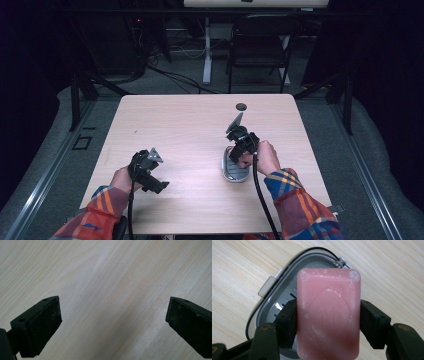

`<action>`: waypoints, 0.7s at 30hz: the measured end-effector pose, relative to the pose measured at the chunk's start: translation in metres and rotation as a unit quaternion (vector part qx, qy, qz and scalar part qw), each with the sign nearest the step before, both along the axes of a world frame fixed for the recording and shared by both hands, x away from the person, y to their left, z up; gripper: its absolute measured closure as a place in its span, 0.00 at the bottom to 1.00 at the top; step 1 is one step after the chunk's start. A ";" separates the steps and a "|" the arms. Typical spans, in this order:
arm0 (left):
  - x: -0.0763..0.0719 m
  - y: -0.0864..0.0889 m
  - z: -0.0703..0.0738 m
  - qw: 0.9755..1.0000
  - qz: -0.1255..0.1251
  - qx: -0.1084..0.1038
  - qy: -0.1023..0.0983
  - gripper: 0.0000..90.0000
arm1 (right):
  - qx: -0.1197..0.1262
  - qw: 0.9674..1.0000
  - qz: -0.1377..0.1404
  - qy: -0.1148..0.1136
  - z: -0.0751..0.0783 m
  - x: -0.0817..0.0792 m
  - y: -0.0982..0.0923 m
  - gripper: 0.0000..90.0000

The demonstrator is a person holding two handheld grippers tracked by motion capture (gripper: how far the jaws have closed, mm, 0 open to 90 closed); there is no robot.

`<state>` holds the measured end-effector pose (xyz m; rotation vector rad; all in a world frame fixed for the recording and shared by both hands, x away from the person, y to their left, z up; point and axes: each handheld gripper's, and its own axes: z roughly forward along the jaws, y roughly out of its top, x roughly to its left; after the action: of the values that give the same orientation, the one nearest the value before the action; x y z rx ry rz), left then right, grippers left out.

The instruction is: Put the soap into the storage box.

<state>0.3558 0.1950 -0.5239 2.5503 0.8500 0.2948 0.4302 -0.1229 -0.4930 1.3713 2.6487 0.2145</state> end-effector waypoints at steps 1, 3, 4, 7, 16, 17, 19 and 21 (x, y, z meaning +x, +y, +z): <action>0.000 0.000 0.000 1.000 0.000 0.000 0.000 0.00 | 0.002 1.000 -0.002 -0.001 -0.001 0.000 0.001 0.41; 0.000 0.000 0.000 1.000 0.002 0.001 -0.002 0.00 | 0.003 1.000 -0.002 -0.001 -0.002 0.000 0.001 0.41; 0.000 0.000 0.000 1.000 0.002 0.001 -0.002 0.00 | -0.002 1.000 -0.007 0.005 -0.003 0.000 0.003 0.41; 0.000 0.000 0.000 1.000 0.002 -0.001 -0.003 0.00 | 0.002 1.000 -0.015 0.004 -0.006 0.000 0.004 0.41; 0.000 0.000 0.000 1.000 0.001 0.000 -0.001 0.00 | 0.025 0.999 -0.022 0.006 -0.001 -0.001 0.002 0.41; 0.000 0.000 0.000 1.000 0.002 0.000 -0.003 0.00 | 0.025 0.999 -0.021 0.014 0.002 -0.001 0.000 0.41; 0.000 0.000 0.000 1.000 0.002 0.001 -0.002 0.00 | 0.029 0.999 -0.023 0.013 0.002 -0.002 0.000 0.41; 0.000 0.000 0.000 1.000 0.001 0.001 0.000 0.00 | 0.041 0.999 -0.023 0.018 0.003 -0.002 -0.003 0.40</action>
<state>0.3562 0.1952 -0.5239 2.5522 0.8514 0.2975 0.4279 -0.1260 -0.4897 1.4725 2.6607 0.2979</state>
